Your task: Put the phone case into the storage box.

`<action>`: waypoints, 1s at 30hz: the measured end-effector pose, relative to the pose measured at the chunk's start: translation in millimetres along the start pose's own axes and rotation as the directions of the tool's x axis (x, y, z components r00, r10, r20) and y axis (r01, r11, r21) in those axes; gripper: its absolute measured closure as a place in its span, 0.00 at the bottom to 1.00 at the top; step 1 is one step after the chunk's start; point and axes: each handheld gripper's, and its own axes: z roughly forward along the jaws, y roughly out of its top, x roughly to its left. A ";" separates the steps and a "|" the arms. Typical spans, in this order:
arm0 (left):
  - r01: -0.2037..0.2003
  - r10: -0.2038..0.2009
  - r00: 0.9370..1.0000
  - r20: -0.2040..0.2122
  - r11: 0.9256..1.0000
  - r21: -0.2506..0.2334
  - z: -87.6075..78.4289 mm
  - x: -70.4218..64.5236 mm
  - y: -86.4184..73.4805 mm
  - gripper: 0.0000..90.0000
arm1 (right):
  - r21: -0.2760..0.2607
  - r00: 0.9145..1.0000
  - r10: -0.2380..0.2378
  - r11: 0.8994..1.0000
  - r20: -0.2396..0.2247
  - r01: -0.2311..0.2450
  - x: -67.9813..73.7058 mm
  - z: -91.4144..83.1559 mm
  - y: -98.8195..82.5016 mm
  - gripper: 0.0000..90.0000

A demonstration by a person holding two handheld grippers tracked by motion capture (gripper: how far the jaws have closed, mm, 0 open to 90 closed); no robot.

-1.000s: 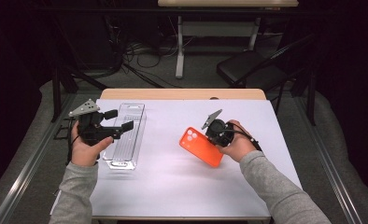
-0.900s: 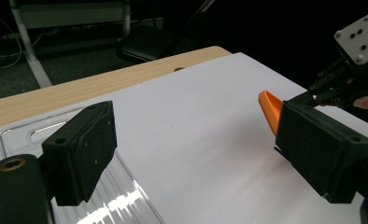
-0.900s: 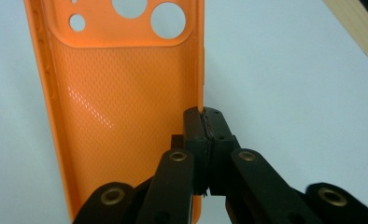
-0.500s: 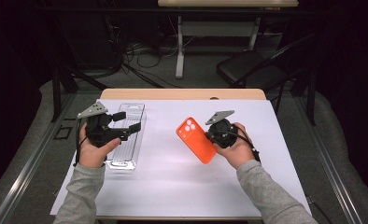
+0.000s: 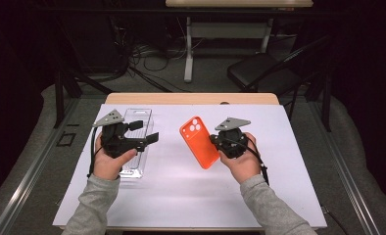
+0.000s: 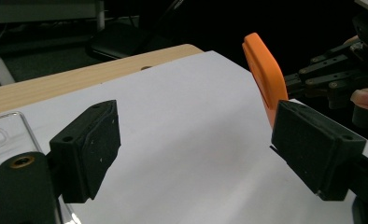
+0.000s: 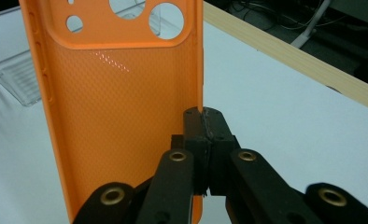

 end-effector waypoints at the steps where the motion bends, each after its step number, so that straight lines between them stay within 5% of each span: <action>1: -0.003 0.003 1.000 0.004 1.000 0.004 1.1 -1.4 -0.2 0.18 | -0.007 1.000 0.008 1.000 0.002 -0.008 1.2 -0.5 0.1 1.00; 16: 0.027 -0.028 0.996 0.084 0.999 0.021 15.6 -16.5 -6.6 0.30 | -0.074 0.997 0.082 0.994 0.003 -0.081 6.5 0.2 1.9 1.00; 30: 0.034 -0.044 0.988 0.145 0.997 0.073 28.6 -28.2 -12.0 0.41 | -0.108 0.995 0.096 0.990 -0.006 -0.096 12.9 2.1 5.3 1.00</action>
